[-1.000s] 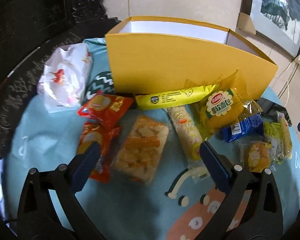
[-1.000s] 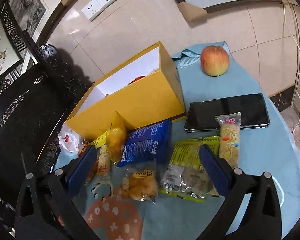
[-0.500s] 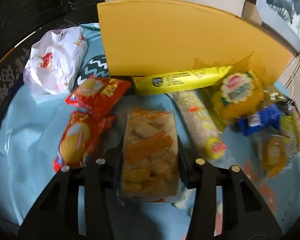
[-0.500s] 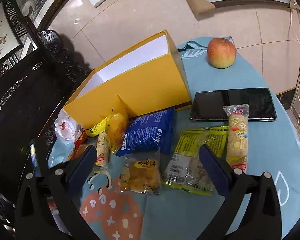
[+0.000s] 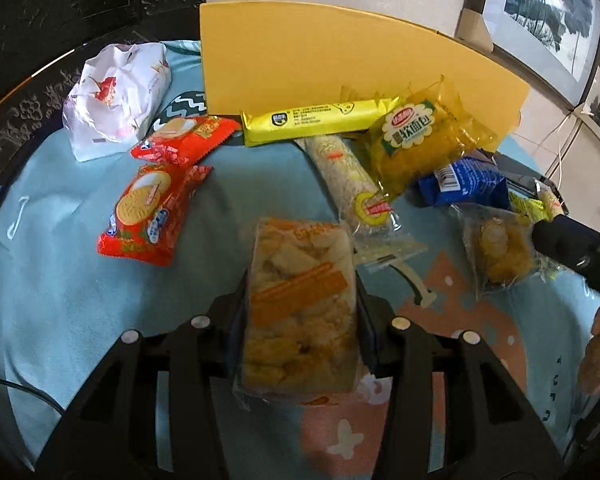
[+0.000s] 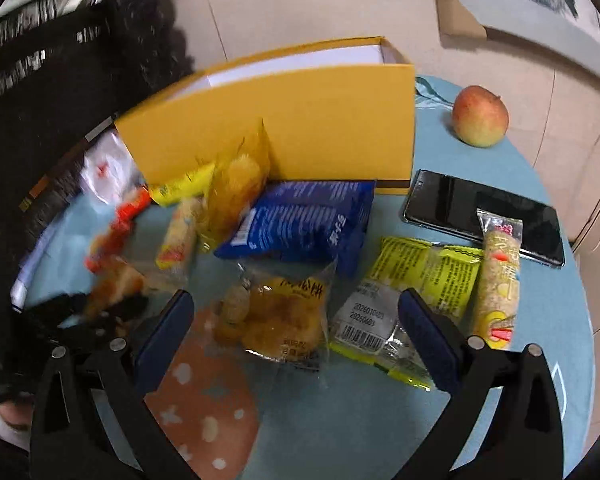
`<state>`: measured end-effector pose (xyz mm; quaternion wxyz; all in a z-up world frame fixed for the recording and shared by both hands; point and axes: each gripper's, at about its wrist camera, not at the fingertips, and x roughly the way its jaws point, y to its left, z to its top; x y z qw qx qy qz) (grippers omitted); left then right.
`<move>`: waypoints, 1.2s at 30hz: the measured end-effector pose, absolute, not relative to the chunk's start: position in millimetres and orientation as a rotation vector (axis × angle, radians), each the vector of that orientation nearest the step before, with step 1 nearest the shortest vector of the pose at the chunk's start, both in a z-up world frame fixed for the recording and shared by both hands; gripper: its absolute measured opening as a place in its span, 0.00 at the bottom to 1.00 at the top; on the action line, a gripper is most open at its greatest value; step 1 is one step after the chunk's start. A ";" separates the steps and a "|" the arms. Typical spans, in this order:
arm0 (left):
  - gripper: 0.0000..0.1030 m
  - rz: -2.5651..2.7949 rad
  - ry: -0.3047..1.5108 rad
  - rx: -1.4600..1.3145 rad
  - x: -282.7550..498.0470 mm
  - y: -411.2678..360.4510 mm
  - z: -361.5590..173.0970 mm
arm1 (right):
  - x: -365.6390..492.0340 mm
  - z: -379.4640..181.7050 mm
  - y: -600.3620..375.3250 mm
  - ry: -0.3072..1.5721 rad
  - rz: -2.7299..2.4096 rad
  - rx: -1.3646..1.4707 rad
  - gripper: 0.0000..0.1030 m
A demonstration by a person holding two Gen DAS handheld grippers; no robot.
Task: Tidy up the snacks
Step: 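Grasp the round bread bag with yellow label with the right tool, then carry both snacks into the yellow box and open both tools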
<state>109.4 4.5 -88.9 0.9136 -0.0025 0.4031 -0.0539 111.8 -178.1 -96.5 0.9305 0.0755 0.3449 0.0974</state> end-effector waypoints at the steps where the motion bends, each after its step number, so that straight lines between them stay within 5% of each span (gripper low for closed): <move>1: 0.45 -0.110 0.831 -0.003 109.5 4.0 -88.7 | 114.4 -99.9 -173.9 0.716 0.196 0.139 0.99; 4: 0.45 -0.107 0.833 0.000 110.9 4.0 -88.4 | 124.6 -114.0 -155.8 0.764 0.195 0.065 0.99; 6: 0.45 -0.106 0.832 -0.008 110.4 4.1 -87.8 | 126.6 -117.0 -144.0 0.785 0.224 0.009 0.78; 10: 0.46 -0.102 0.833 -0.004 110.5 3.7 -88.3 | 124.2 -116.8 -139.9 0.792 0.216 -0.025 0.61; 22: 0.58 -0.126 0.843 0.024 111.0 -2.9 -90.6 | 99.3 -91.4 -163.1 0.693 0.259 0.095 0.55; 25: 0.55 -0.122 0.837 0.022 110.2 -2.6 -90.0 | 96.2 -89.8 -165.5 0.679 0.249 0.116 0.55; 26: 0.45 -0.110 0.832 0.015 109.6 -0.7 -89.2 | 94.6 -89.3 -168.9 0.674 0.249 0.127 0.55; 36: 0.45 -0.155 0.831 -0.033 100.9 6.8 -61.3 | 82.1 -67.1 -198.3 0.592 0.263 0.240 0.55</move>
